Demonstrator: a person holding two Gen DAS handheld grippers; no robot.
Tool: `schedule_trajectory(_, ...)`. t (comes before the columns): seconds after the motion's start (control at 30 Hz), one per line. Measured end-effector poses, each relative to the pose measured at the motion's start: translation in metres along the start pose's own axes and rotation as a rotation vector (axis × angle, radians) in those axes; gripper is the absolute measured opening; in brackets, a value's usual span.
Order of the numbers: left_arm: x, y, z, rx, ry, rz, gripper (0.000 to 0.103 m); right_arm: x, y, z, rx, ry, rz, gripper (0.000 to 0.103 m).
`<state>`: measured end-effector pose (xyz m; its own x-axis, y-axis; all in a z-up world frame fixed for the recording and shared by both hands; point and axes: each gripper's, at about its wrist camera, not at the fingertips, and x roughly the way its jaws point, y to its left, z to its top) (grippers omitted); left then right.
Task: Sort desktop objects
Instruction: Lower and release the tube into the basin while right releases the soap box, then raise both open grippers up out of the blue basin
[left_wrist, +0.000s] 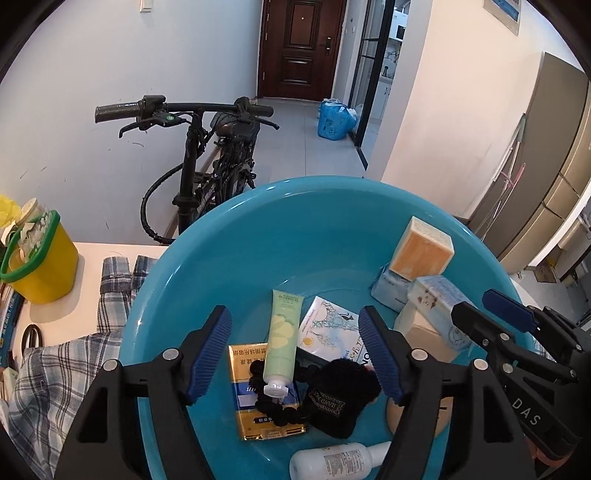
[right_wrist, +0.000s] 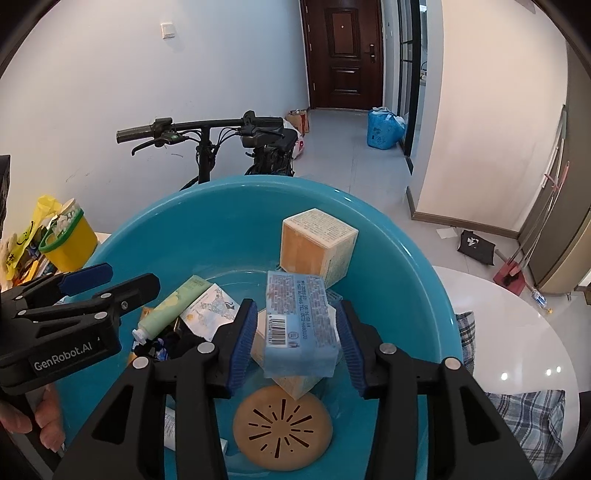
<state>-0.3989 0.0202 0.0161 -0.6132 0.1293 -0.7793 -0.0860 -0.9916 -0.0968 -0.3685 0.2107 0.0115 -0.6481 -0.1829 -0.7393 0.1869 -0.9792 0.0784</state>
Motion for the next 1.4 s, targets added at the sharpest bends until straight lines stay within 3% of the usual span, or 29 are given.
schedule_trajectory(0.1,-0.008,0.001,0.001,-0.001,-0.034,0.016,0.08,-0.005,-0.002,0.002,0.005,-0.019,-0.006,0.052)
schedule_trajectory(0.4,-0.038,0.0,0.005,0.009,-0.148,0.047,0.084,-0.028,-0.016,0.009,0.038,-0.091,-0.022,0.055)
schedule_trajectory(0.67,-0.08,-0.004,0.004,0.021,-0.31,0.042,0.085,-0.068,-0.017,0.016,0.059,-0.224,-0.026,0.056)
schedule_trajectory(0.87,-0.126,-0.009,0.0,0.038,-0.481,0.058,0.086,-0.109,-0.017,0.017,0.062,-0.353,-0.029,0.067)
schedule_trajectory(0.97,-0.147,-0.014,-0.003,0.056,-0.535,0.092,0.096,-0.129,-0.015,0.017,0.061,-0.416,-0.028,0.075)
schedule_trajectory(1.03,-0.163,-0.015,-0.006,0.056,-0.591,0.078,0.103,-0.142,-0.013,0.017,0.058,-0.458,-0.026,0.082)
schedule_trajectory(1.23,-0.203,-0.014,-0.014,0.048,-0.692,0.046,0.103,-0.179,-0.005,0.011,0.042,-0.58,-0.053,0.102)
schedule_trajectory(1.4,-0.235,-0.012,-0.025,0.046,-0.748,0.024,0.103,-0.211,0.004,0.002,0.036,-0.733,-0.051,0.102)
